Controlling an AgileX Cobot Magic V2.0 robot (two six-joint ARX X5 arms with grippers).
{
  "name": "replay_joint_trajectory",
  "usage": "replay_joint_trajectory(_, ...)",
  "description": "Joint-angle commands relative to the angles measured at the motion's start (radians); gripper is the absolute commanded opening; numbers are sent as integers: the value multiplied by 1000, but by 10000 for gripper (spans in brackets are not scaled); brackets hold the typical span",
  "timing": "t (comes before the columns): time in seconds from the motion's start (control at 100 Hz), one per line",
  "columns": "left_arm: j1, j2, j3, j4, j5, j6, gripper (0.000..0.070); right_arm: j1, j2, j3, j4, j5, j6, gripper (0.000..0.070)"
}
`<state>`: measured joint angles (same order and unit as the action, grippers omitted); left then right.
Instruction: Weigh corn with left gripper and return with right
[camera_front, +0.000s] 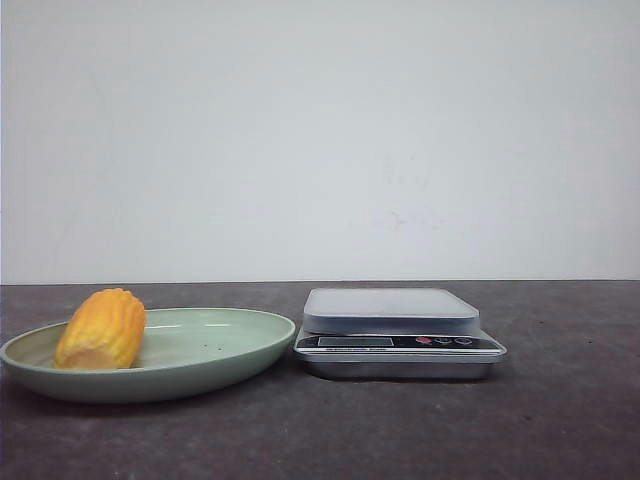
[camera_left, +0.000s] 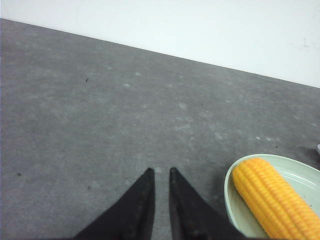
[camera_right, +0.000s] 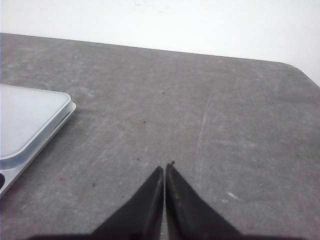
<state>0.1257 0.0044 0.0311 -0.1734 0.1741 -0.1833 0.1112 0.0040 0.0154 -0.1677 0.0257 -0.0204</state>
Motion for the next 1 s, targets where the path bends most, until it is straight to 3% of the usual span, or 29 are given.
replay_joint_trajectory(0.0, 0, -1, -17, -5, 6, -5, 12, 2, 0, -2, 10, 0, 9, 4)
replay_joint_trajectory(0.99, -35, -1, -17, -5, 6, -5, 12, 2, 0, -2, 10, 0, 9, 3)
